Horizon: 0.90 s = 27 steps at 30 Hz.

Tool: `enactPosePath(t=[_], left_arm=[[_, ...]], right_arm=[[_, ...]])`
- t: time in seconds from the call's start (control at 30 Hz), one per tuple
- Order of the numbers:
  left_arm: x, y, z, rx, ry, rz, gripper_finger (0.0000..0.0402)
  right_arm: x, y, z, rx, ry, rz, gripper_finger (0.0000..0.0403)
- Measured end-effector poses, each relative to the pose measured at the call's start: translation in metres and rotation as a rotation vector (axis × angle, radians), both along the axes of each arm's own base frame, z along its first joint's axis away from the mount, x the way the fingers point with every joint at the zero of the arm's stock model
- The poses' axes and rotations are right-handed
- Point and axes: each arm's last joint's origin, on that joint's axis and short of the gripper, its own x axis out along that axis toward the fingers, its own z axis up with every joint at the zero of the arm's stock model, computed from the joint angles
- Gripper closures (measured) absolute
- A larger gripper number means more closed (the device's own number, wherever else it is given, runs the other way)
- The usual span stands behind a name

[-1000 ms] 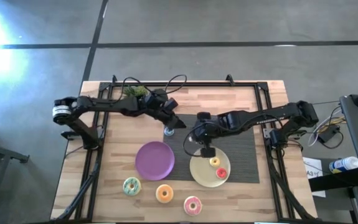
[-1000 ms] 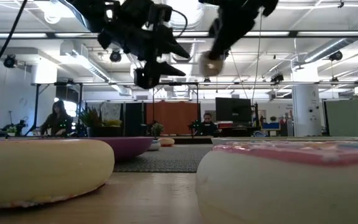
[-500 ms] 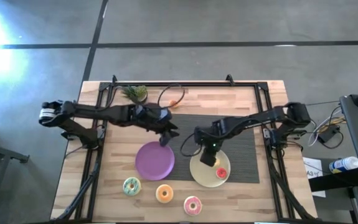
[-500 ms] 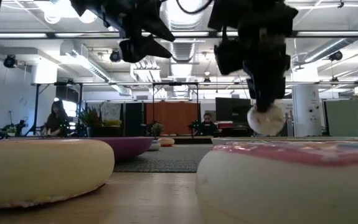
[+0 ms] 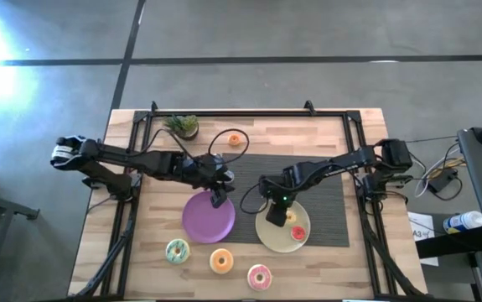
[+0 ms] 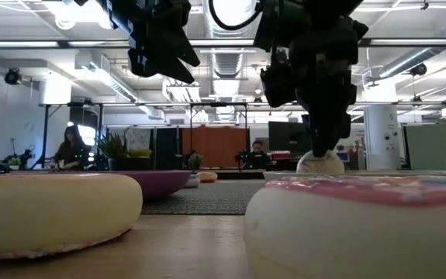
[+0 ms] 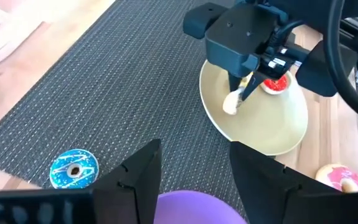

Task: Pick & Place donuts
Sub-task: Put the small orange donut on the white plate, then put the small blue donut on the white plate

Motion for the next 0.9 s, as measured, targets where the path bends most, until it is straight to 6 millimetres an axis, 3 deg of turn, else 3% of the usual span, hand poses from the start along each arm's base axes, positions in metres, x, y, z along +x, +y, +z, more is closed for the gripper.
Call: enactPosePath(t=[0.3, 0.57, 0.9], left_arm=[[-0.001, 0.001, -0.001, 0.017, 0.017, 0.031, 0.0237], [-0.006, 0.008, -0.006, 0.082, 0.08, 0.114, 0.0237], [-0.002, 0.062, -0.047, -0.07, 0.222, 0.286, 0.0237]], right_arm=[[-0.005, -0.003, -0.005, -0.114, 0.032, -0.024, 0.0245], [-0.017, -0.007, 0.003, -0.295, 0.1, 0.053, 0.0205], [-0.028, -0.005, 0.049, -0.381, -0.051, 0.094, 0.02]])
